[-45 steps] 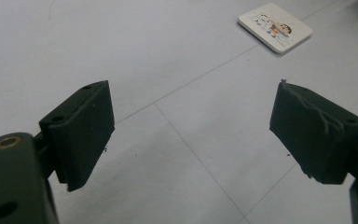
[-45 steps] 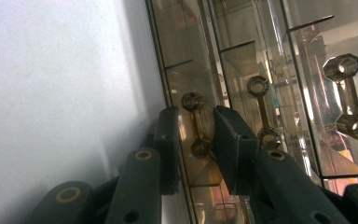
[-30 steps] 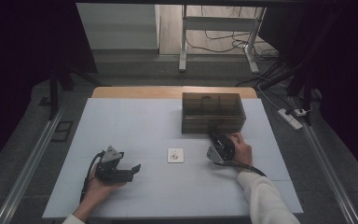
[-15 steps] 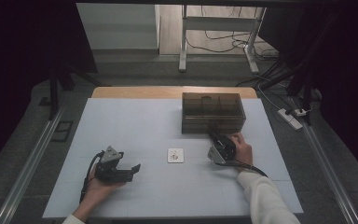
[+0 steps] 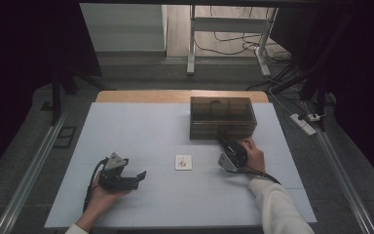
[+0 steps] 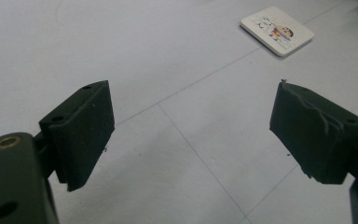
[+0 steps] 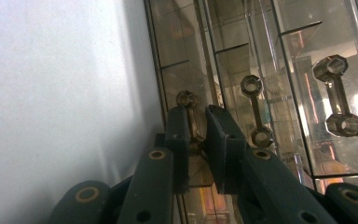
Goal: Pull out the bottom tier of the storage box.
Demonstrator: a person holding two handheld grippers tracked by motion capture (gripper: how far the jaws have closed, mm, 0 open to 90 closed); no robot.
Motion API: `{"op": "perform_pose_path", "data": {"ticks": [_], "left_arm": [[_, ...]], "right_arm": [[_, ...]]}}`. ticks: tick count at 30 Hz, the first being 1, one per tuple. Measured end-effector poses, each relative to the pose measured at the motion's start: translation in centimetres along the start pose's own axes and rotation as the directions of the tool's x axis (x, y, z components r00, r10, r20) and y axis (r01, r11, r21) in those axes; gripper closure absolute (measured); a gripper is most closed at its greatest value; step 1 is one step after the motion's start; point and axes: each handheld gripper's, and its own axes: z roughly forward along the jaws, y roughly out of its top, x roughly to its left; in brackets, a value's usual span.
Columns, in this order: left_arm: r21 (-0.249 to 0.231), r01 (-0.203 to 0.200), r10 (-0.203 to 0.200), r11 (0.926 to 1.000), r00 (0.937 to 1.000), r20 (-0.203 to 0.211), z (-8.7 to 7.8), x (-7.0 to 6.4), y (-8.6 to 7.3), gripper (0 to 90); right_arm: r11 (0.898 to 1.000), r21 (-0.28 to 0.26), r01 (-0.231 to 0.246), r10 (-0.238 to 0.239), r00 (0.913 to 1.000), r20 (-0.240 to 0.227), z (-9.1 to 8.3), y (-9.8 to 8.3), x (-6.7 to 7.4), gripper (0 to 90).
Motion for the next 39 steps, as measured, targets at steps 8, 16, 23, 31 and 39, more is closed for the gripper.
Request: {"op": "perform_pose_path", "data": {"ticks": [8, 16, 23, 31, 39], "left_arm": [[0.001, 0.0, 0.0, 1.0, 1.0, -0.001, 0.0, 0.0, 0.0, 13.9], [0.001, -0.001, 0.001, 1.0, 1.0, -0.003, 0.0, 0.0, 0.0, 13.9], [0.002, -0.002, 0.002, 1.0, 1.0, -0.005, 0.0, 0.0, -0.1, 13.9], [0.004, -0.002, 0.002, 1.0, 1.0, -0.005, 0.0, 0.0, -0.1, 13.9], [0.003, -0.002, 0.002, 1.0, 1.0, -0.006, 0.0, 0.0, -0.1, 13.8]], "right_arm": [[0.999, 0.01, 0.036, -0.037, 0.9993, 0.011, 0.1, 0.0, 0.1, 79.0], [0.999, 0.011, 0.045, -0.045, 0.9988, 0.018, -0.1, 0.0, 0.1, 80.3], [0.999, -0.002, 0.046, -0.046, 0.9986, 0.027, -0.2, 0.2, 0.2, 80.7], [0.999, -0.012, 0.034, -0.034, 0.9991, 0.026, -0.7, 0.3, 0.4, 80.6], [1.0, -0.003, 0.027, -0.027, 0.9996, -0.003, -1.8, 0.5, 0.6, 79.6]]}}
